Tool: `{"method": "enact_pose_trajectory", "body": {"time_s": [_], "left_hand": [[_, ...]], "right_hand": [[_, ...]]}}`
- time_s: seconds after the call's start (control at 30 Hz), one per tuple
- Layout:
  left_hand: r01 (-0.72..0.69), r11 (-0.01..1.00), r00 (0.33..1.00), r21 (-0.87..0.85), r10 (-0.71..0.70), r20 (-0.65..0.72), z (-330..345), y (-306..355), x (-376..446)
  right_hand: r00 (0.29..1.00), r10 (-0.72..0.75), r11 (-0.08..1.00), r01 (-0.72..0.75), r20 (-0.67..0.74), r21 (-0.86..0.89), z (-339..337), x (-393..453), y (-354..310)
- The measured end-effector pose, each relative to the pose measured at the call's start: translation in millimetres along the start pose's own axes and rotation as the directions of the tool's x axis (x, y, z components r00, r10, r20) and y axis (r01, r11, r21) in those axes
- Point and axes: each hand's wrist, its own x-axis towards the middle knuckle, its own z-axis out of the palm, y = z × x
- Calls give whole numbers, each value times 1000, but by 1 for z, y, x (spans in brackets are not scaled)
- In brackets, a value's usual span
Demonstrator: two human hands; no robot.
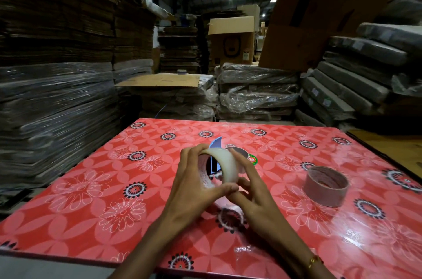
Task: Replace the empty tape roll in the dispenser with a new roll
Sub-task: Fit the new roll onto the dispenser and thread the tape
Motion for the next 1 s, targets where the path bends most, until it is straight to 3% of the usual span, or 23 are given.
{"method": "enact_pose_trajectory", "body": {"time_s": [0.13,0.23,0.33,0.5,0.53,0.6,0.67,0.7,0.8,1.0], "left_hand": [[-65,996,992,-54,58,-115,10,5,-3],[-167,986,982,-12,165,-88,20,4,-3],[-224,974,974,12,224,3,29,2,-11],[-120,978,985,-169,139,105,11,-6,-13],[-89,977,988,-191,112,110,7,-6,-11],[-9,976,993,-217,34,112,0,-5,-7],[72,967,990,-245,-39,137,-2,-4,-4],[96,964,985,-247,-56,164,-2,-5,-4],[114,967,965,-229,-53,255,-3,-12,-4],[99,981,951,-165,-45,306,-2,-15,-7]], "right_hand": [[986,161,938,-138,-46,319,-7,6,-2],[969,249,826,-211,-3,522,-6,8,-6],[976,209,881,-158,-67,446,-1,7,-5],[975,204,900,-151,-89,409,-5,6,1],[979,177,924,-131,-99,360,-5,6,1],[988,65,997,-59,-143,47,-6,5,4],[991,-36,958,-2,-127,-288,-7,5,9],[991,-72,929,27,-110,-368,-7,5,10],[987,-140,882,91,-72,-462,-6,4,11],[986,-163,824,109,-48,-556,-8,6,18]]}}
